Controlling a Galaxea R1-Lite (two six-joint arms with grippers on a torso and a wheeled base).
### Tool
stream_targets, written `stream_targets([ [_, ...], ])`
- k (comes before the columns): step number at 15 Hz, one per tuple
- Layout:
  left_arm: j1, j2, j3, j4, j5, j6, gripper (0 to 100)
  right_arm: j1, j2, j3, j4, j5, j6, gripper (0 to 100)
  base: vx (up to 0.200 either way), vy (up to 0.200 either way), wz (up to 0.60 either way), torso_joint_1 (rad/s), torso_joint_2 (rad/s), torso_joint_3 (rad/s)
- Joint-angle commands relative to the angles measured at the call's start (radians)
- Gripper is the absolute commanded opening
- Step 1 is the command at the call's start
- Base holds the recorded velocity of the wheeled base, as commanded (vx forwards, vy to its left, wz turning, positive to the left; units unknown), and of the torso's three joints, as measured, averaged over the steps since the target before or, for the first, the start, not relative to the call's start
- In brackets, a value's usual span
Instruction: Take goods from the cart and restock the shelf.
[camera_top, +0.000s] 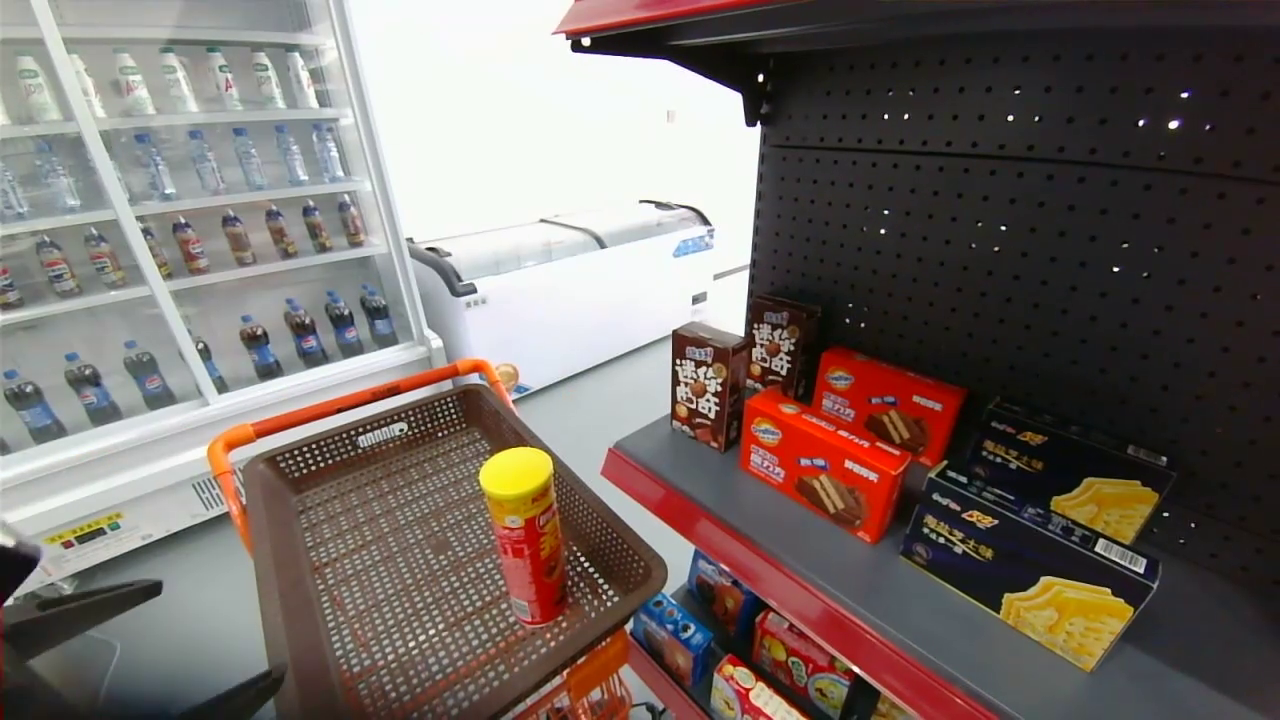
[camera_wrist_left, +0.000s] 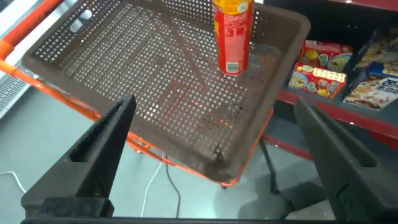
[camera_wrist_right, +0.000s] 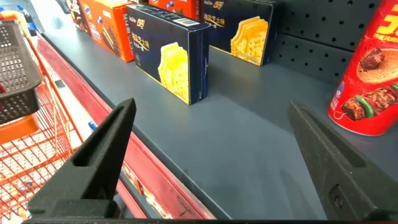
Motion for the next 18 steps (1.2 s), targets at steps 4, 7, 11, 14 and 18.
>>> stream_targets([
  [4,-0.009,0.404,-0.003,-0.314,-0.002,0.0,100,0.0,0.0,0.0,0.0,0.001,0.0,100,0.0,0.0,0.0,0.0,0.0,0.0],
  [7,-0.024,0.586,0.018,-0.512,-0.003,-0.011,100,0.001,0.0,0.0,0.0,0.001,0.0,100,0.0,0.0,0.0,0.0,0.0,0.0],
  [11,-0.064,0.681,0.014,-0.573,-0.003,-0.02,100,0.0,0.0,0.0,0.0,0.001,0.0,100,0.0,0.0,0.0,0.0,0.0,0.0],
  [14,-0.108,0.816,-0.015,-0.644,-0.005,-0.025,100,0.001,0.0,0.0,0.0,0.001,0.0,100,0.0,0.0,0.0,0.0,0.0,0.0],
  [18,-0.141,0.971,-0.063,-0.779,-0.005,-0.043,100,0.0,0.0,0.0,0.0,0.001,0.0,100,0.0,0.0,0.0,0.0,0.0,0.0],
])
